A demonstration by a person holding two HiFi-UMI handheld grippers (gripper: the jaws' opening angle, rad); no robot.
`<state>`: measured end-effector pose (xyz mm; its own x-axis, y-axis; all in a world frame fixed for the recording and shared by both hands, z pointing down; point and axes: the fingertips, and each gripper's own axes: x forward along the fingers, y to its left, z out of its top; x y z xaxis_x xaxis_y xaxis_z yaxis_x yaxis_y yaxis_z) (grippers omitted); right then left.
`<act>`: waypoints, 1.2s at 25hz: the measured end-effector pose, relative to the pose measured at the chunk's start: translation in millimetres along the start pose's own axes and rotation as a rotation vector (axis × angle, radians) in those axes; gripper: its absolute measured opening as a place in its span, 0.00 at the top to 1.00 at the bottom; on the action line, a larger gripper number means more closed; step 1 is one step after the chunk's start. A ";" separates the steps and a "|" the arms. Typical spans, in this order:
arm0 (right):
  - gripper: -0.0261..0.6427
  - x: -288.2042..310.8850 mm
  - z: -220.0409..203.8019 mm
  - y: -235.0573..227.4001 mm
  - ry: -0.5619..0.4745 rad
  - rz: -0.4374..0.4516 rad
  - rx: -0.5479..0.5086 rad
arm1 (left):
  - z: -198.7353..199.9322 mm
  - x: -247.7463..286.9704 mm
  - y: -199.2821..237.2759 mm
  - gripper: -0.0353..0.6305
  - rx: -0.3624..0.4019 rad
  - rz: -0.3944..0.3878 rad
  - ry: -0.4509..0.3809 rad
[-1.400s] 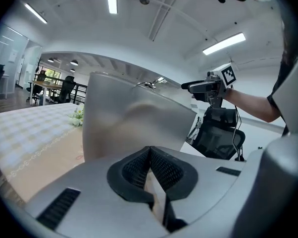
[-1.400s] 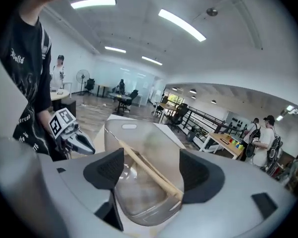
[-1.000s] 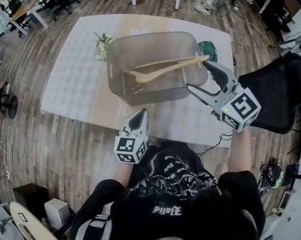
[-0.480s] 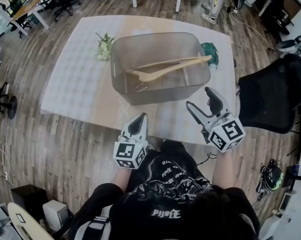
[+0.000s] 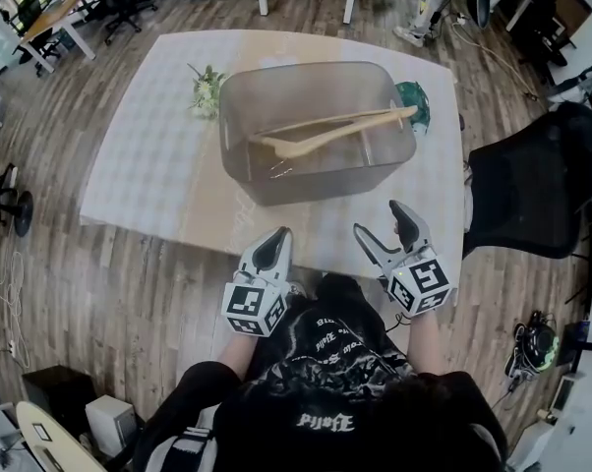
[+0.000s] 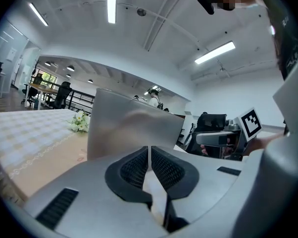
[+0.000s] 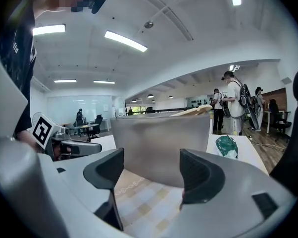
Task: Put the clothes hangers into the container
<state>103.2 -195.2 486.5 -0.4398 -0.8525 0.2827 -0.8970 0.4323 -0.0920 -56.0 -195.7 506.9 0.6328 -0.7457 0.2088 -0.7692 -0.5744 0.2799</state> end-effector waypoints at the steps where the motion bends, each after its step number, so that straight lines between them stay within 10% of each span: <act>1: 0.42 0.0 -1.3 0.9 0.005 -0.005 -0.010 | 1.5 -0.1 0.1 0.91 0.001 -0.003 -0.006; 23: 0.93 0.6 -15.3 39.0 0.022 -0.039 -0.055 | 1.0 -11.3 -12.3 0.90 0.025 -0.054 -0.021; 30: 0.95 -6.1 -12.3 34.9 -0.012 -0.058 0.037 | 0.9 -14.8 -10.5 0.90 0.027 -0.030 -0.030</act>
<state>75.1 -171.4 493.3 -0.3870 -0.8794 0.2773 -0.9221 0.3708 -0.1111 -57.4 -179.0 500.0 0.6529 -0.7376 0.1722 -0.7523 -0.6053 0.2600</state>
